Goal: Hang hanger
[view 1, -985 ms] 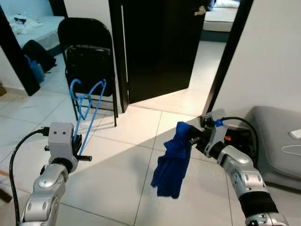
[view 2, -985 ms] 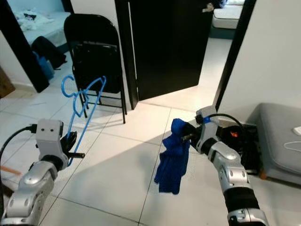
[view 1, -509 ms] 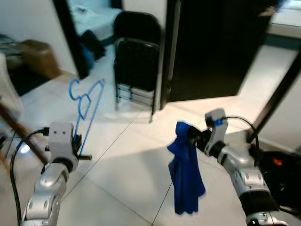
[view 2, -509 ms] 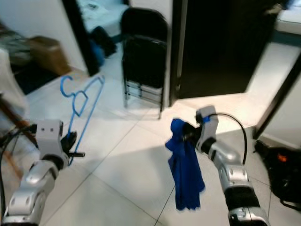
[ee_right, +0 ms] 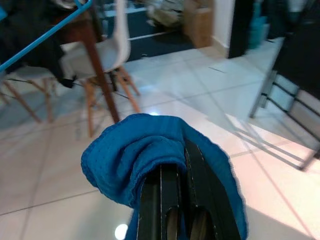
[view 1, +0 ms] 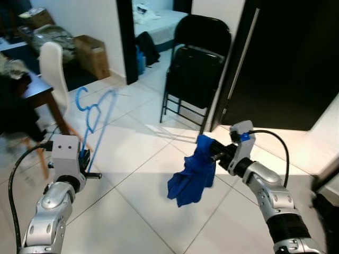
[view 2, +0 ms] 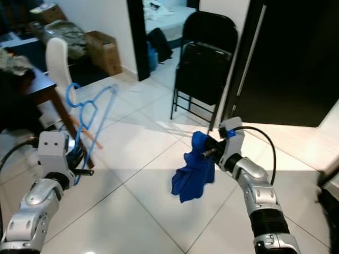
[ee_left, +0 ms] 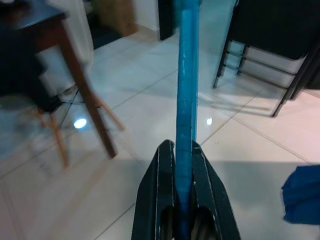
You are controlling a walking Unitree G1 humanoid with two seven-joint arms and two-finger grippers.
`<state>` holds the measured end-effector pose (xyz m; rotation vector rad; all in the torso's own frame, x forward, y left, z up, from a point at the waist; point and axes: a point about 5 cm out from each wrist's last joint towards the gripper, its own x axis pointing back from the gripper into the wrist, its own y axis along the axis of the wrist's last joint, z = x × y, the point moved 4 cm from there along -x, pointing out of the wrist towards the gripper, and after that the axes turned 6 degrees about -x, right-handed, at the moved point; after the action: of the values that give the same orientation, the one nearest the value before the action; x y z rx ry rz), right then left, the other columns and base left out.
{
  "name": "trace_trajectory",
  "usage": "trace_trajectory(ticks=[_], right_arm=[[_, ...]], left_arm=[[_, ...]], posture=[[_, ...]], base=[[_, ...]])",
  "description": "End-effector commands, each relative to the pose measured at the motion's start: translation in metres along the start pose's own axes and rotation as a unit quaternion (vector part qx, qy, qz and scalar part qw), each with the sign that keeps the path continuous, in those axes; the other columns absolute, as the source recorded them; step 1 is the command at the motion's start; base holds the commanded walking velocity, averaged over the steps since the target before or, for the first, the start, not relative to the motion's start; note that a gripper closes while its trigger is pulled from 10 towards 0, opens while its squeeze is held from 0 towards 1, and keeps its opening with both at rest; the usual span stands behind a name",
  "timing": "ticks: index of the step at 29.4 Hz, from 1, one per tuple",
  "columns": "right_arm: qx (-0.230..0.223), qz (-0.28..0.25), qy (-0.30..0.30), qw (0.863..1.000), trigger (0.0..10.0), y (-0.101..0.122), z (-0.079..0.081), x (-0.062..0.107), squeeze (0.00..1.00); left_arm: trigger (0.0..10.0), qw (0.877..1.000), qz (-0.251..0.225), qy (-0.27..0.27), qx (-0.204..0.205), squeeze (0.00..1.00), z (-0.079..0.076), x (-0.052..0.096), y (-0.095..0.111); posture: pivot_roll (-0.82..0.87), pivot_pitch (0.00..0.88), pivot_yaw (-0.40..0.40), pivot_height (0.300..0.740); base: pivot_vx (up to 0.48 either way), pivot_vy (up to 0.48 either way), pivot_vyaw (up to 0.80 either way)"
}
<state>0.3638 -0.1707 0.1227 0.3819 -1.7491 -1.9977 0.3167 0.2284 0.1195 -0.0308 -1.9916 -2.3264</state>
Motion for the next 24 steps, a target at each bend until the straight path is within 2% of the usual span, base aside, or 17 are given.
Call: trace_trajectory(ticks=[1,20,24], right_arm=[[0.001,-0.002,-0.001,1.000,10.0,0.0007,-0.0008,0.0004,0.00],[-0.010,-0.005,-0.005,1.000,10.0,0.0004,-0.0030,0.0005,0.00],[-0.034,-0.014,-0.024,0.999,10.0,0.0024,-0.0100,0.0014,0.00]], left_arm=[[10.0,1.000,0.007,-0.002,0.000,0.00,-0.0007,0.0005,-0.0035],[10.0,1.000,0.010,-0.010,-0.003,0.00,-0.0029,0.0003,-0.0049],[10.0,1.000,0.016,-0.021,-0.010,0.00,-0.0056,-0.0007,-0.0066]], posture=[[0.02,0.016,-0.027,0.740],[0.03,0.017,-0.028,0.740],[0.03,0.011,-0.024,0.740]], base=[[0.000,0.000,0.77],[0.000,0.000,0.78],[0.251,0.000,0.00]])
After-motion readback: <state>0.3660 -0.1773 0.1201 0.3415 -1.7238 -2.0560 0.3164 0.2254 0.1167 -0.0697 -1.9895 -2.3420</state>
